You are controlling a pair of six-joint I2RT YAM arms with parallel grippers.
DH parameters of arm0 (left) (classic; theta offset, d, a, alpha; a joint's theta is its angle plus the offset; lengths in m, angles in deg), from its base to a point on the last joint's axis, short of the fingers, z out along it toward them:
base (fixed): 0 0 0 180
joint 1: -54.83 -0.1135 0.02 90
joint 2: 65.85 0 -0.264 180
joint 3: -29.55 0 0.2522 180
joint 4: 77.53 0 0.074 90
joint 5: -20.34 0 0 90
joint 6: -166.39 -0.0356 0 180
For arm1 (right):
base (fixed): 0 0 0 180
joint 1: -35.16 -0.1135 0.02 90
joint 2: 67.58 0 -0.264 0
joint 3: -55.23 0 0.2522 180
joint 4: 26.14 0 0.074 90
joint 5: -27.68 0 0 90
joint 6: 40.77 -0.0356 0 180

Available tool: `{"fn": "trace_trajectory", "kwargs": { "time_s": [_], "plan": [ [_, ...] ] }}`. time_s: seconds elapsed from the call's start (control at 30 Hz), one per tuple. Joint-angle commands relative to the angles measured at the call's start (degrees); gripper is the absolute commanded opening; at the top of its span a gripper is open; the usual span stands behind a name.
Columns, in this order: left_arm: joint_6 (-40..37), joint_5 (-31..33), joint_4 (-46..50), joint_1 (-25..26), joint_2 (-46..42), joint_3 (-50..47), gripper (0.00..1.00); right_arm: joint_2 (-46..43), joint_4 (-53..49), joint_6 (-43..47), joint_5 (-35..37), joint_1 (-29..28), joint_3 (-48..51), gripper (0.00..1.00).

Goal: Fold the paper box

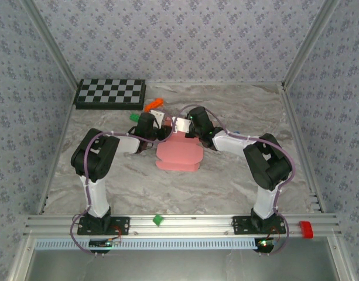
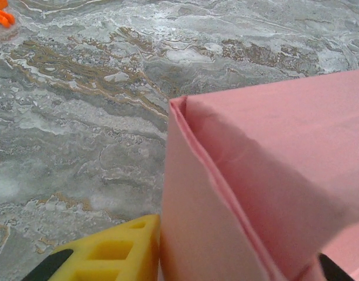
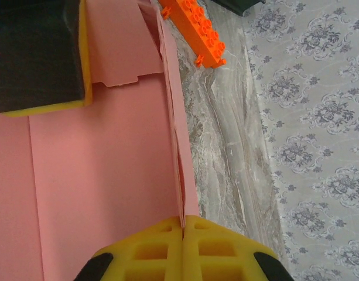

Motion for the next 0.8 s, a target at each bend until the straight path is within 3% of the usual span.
{"fn": "trace_trajectory", "kwargs": {
  "time_s": [0.0, 0.07, 0.37, 0.43, 0.63, 0.77],
  "plan": [
    [0.06, 1.13, 0.64, 0.45, -0.17, 1.00, 0.28, 0.43, -4.40, 1.46, -3.16, -1.47, 0.05, 0.00],
    [0.07, 1.07, 0.69, 0.48, -0.17, 0.98, 0.21, 0.48, -3.89, 2.34, -2.60, -1.68, 0.27, 0.00],
    [0.42, 1.04, 1.61, 0.48, -0.26, 1.27, 0.10, 0.26, -1.17, 1.91, -0.74, -1.75, -0.17, 0.01],
    [0.68, 1.34, 1.83, 0.46, -0.43, 1.25, 0.10, 0.04, -0.68, 1.02, -0.32, -1.86, -0.26, 0.08],
    [1.38, 3.43, 3.89, 0.48, -1.77, 1.02, 0.10, -2.19, 2.06, -3.55, 1.49, -1.91, 0.22, 0.52],
    [1.84, 5.49, 6.09, 0.43, -3.34, 0.60, 0.09, -5.30, 1.54, -7.70, 3.31, -2.17, -0.11, 0.64]
  ]
}}
